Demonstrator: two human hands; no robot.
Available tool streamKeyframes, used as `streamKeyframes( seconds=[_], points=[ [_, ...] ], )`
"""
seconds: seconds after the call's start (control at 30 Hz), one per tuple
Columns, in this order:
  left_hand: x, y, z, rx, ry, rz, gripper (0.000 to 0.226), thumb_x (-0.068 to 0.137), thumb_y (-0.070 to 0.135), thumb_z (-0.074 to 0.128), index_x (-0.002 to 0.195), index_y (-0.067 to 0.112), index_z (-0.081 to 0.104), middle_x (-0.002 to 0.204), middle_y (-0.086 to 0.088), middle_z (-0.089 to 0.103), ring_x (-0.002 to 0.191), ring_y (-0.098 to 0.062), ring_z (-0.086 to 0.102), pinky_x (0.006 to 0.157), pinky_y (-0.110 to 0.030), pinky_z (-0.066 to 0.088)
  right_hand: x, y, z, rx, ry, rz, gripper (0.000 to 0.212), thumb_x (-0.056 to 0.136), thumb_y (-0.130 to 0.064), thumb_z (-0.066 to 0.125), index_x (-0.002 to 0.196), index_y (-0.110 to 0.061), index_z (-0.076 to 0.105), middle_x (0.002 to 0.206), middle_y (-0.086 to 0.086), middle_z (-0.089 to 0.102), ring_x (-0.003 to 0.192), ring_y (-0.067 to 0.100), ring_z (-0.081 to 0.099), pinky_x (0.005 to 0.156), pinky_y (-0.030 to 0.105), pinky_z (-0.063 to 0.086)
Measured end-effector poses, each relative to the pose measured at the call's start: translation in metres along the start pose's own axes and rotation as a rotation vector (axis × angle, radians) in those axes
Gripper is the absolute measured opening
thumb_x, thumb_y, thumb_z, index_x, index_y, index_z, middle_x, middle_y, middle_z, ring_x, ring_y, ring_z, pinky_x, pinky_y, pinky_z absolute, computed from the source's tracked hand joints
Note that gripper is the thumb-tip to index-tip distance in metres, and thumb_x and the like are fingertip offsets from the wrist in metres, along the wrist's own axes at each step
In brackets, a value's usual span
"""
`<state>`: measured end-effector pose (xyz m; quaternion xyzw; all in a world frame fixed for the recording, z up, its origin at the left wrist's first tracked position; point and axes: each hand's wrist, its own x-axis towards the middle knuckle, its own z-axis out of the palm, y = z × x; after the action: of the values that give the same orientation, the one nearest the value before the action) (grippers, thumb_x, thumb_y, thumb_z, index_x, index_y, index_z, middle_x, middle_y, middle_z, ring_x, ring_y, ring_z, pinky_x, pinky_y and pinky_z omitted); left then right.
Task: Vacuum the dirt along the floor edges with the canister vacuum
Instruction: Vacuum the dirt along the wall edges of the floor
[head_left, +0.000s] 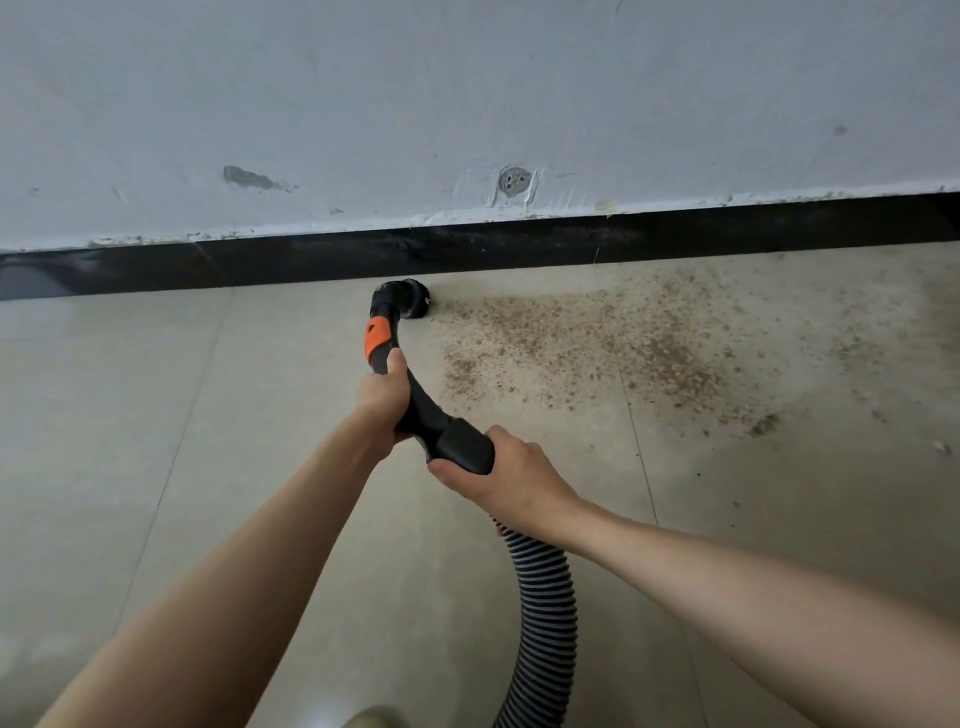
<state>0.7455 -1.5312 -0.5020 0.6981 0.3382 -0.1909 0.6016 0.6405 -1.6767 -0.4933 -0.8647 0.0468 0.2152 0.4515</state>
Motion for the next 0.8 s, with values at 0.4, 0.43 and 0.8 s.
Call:
streamKeyframes(
  seconds=[0.4, 0.43, 0.8],
  points=[
    [-0.026, 0.008, 0.048, 0.185, -0.067, 0.034, 0.044, 0.101, 0.044, 0.028, 0.108, 0.004, 0.043, 0.095, -0.013, 0.056, 0.092, -0.030, 0.060, 0.075, -0.042, 0.054, -0.025, 0.021, -0.023, 0.171, 0.066, 0.075, 0.053, 0.071, -0.073, 0.059, 0.089, -0.024, 0.048, 0.085, -0.001, 0.061, 0.060, 0.014, 0.062, 0.053, 0.029, 0.052],
    [-0.029, 0.009, 0.054, 0.217, -0.073, 0.046, 0.044, 0.101, 0.045, 0.027, 0.107, 0.004, 0.042, 0.091, -0.011, 0.055, 0.086, -0.027, 0.059, 0.070, -0.040, 0.053, -0.027, 0.024, -0.026, 0.195, 0.078, 0.087, 0.055, 0.069, -0.075, 0.058, 0.088, -0.024, 0.048, 0.084, -0.001, 0.062, 0.061, 0.014, 0.062, 0.054, 0.029, 0.052],
    [-0.052, 0.012, 0.135, 0.349, -0.201, 0.108, 0.045, 0.101, 0.048, 0.026, 0.106, 0.006, 0.042, 0.085, -0.009, 0.051, 0.086, -0.027, 0.057, 0.066, -0.037, 0.051, -0.044, 0.072, -0.063, 0.277, 0.268, 0.178, 0.052, 0.072, -0.076, 0.054, 0.084, -0.025, 0.055, 0.079, -0.005, 0.063, 0.066, 0.008, 0.061, 0.049, 0.016, 0.043]
  ],
)
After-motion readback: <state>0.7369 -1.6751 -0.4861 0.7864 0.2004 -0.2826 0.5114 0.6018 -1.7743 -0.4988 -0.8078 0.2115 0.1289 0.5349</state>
